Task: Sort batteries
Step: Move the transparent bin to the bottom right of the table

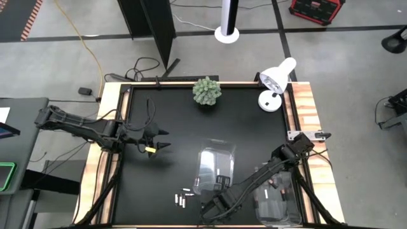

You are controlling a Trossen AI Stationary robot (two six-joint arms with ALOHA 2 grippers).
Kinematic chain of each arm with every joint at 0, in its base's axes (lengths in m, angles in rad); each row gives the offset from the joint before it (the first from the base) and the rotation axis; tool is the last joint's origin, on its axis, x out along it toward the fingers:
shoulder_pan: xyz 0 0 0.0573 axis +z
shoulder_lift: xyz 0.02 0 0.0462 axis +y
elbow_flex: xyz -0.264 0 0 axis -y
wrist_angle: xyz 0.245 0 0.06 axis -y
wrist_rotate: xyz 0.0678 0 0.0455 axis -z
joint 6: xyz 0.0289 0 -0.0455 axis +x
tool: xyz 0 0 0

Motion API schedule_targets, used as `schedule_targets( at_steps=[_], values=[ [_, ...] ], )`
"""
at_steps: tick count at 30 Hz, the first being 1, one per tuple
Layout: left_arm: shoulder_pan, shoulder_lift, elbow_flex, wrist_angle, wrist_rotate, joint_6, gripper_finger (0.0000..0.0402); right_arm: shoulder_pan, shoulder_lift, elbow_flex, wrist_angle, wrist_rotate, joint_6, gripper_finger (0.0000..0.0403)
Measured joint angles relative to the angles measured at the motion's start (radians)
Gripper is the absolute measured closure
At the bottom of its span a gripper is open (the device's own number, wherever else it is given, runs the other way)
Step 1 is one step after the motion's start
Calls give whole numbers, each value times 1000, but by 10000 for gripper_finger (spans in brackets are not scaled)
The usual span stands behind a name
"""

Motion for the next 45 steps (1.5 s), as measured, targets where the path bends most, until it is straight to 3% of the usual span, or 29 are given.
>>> schedule_targets(
  at_steps=[15,30,45],
  values=[
    [0,0,0,-6,3,11,155,155,-2,1,-14,-125,276,392],
    [0,0,1,-2,3,-32,155,263,-2,1,-37,-147,421,390],
    [0,0,1,0,2,-38,155,293,-2,1,-167,-193,468,303]
  ],
)
